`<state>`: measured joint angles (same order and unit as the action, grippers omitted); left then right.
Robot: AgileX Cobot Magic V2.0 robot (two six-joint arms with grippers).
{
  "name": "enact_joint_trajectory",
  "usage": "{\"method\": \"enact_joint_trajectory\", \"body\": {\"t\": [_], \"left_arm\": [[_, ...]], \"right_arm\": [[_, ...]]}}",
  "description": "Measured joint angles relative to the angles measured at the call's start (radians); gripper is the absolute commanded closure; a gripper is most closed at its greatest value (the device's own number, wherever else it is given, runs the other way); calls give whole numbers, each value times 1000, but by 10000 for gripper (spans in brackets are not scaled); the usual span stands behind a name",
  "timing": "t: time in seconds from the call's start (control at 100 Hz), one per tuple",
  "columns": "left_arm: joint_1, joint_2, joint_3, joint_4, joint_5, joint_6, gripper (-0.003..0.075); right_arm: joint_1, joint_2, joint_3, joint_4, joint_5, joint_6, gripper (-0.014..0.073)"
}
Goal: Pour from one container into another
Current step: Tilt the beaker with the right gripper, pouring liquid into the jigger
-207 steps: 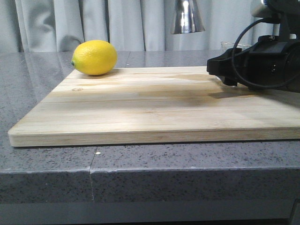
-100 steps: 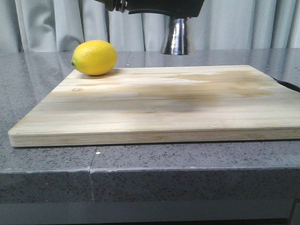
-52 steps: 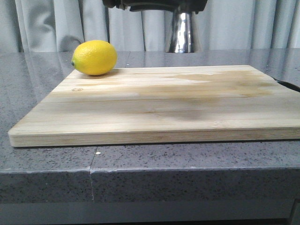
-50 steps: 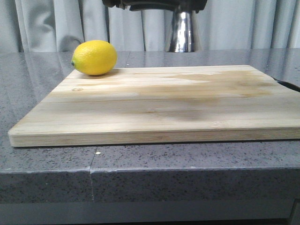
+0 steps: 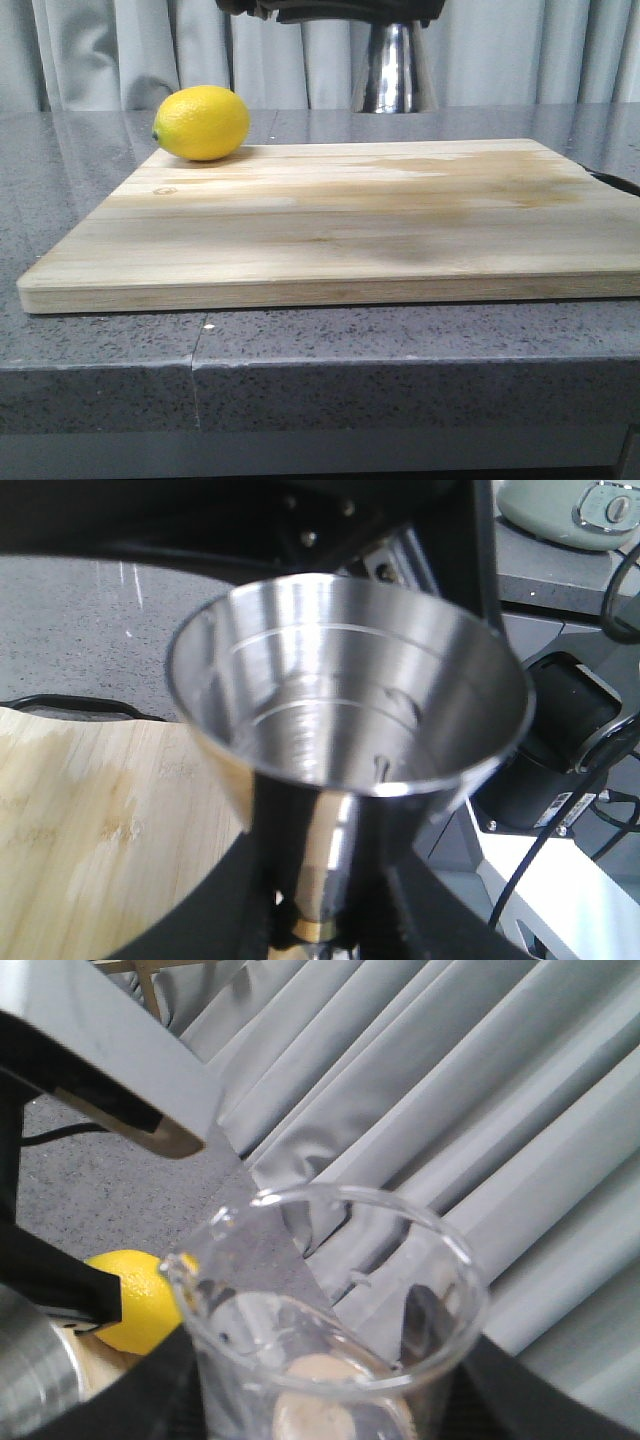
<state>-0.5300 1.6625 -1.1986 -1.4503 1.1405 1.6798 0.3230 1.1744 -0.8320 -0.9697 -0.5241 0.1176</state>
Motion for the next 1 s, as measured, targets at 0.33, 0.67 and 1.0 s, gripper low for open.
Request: {"method": "enact_joint_trajectory", "body": {"t": [0.33, 0.67, 1.0], "left_arm": [[0, 0, 0, 2, 12, 0, 739], [0, 0, 0, 2, 13, -2, 740], [0, 0, 0, 4, 13, -4, 740]], "right_arm": [[0, 0, 0, -26, -8, -93, 442], [0, 0, 0, -28, -10, -203, 442], [0, 0, 0, -31, -17, -289, 442]]}}
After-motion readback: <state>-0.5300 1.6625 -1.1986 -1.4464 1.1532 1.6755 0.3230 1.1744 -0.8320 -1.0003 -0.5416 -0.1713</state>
